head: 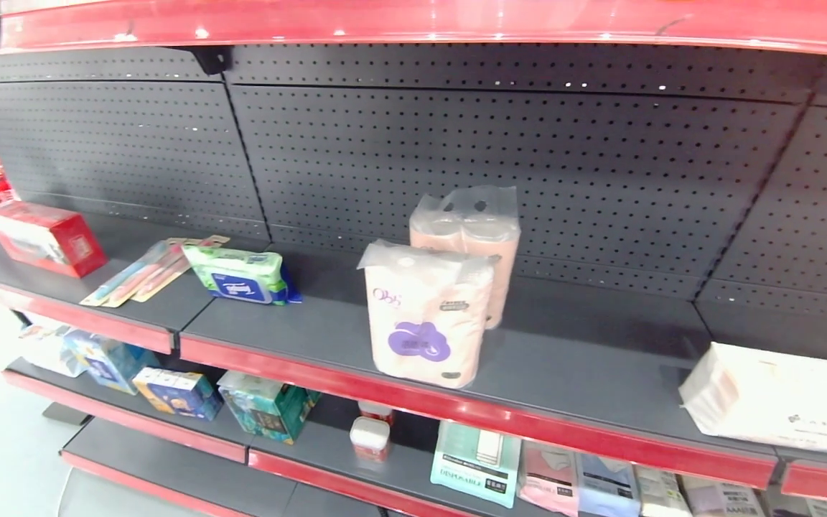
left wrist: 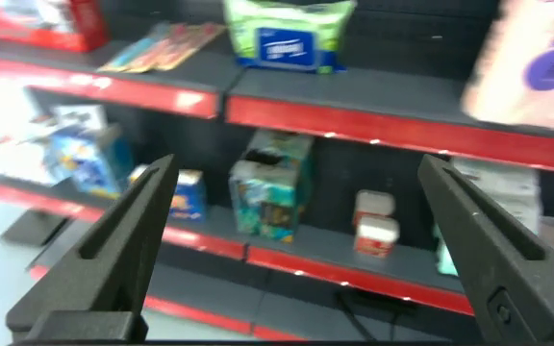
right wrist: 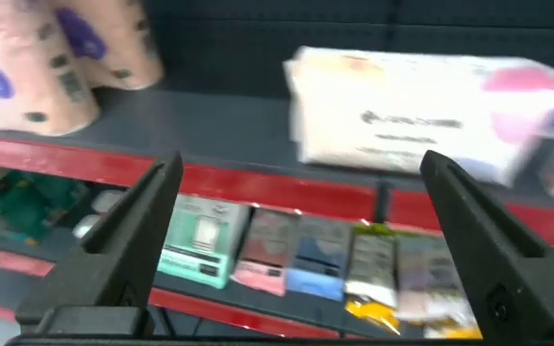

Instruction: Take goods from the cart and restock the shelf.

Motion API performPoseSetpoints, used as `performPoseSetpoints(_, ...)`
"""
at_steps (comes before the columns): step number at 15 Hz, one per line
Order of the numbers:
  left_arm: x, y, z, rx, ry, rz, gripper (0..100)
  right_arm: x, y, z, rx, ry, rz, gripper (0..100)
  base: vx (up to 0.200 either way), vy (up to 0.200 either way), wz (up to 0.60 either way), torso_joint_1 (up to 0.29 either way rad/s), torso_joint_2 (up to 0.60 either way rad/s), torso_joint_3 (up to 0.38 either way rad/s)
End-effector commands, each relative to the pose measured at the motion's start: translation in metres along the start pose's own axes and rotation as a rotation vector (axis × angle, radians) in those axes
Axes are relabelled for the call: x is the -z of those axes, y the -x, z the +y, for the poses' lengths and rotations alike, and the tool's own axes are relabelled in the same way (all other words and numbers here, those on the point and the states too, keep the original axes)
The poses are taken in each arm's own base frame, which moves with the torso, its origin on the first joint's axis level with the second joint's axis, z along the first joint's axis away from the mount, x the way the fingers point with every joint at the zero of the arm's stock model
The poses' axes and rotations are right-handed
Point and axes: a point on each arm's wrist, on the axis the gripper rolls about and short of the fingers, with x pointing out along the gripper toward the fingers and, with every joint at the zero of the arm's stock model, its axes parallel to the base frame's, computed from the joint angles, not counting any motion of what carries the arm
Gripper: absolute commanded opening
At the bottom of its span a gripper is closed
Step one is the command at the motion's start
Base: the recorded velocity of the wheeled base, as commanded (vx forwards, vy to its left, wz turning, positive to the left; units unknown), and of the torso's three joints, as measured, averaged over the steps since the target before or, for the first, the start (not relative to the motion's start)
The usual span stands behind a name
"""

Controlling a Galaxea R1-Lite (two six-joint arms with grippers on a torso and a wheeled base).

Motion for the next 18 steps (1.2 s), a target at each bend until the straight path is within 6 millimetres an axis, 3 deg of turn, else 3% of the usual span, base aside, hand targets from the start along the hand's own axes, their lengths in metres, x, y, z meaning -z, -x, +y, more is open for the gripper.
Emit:
performPoseSetpoints(1, 0.000, 0.000, 0.000, -0.001, 0.001, 0.000, 100, 0.000, 0.000, 0.000, -0.001, 0.000, 0.000, 100, 0.000, 0.000, -0.60, 0.002, 0.00, 0.007)
performPoseSetpoints(10, 0.000, 0.000, 0.000, -0.001, 0.002, 0.001, 100, 0.000, 0.000, 0.000, -0.001, 0.001, 0.002, 100, 0.000, 0.000, -0.60, 0.001, 0.00, 0.000)
performPoseSetpoints(16, -0.001, 0.000, 0.000, -0.006, -0.016, -0.012, 100, 0.000, 0.000, 0.000, 0.001, 0.003, 0.002, 100, 0.000, 0.000, 0.00, 0.000, 0.00, 0.000)
performPoseSetpoints(18, -0.089, 0.004, 0.001, 0.058, 0.017, -0.112, 100, 0.000, 0.000, 0.000, -0.001, 0.003, 0.002, 100, 0.000, 0.000, 0.00, 0.000, 0.00, 0.000)
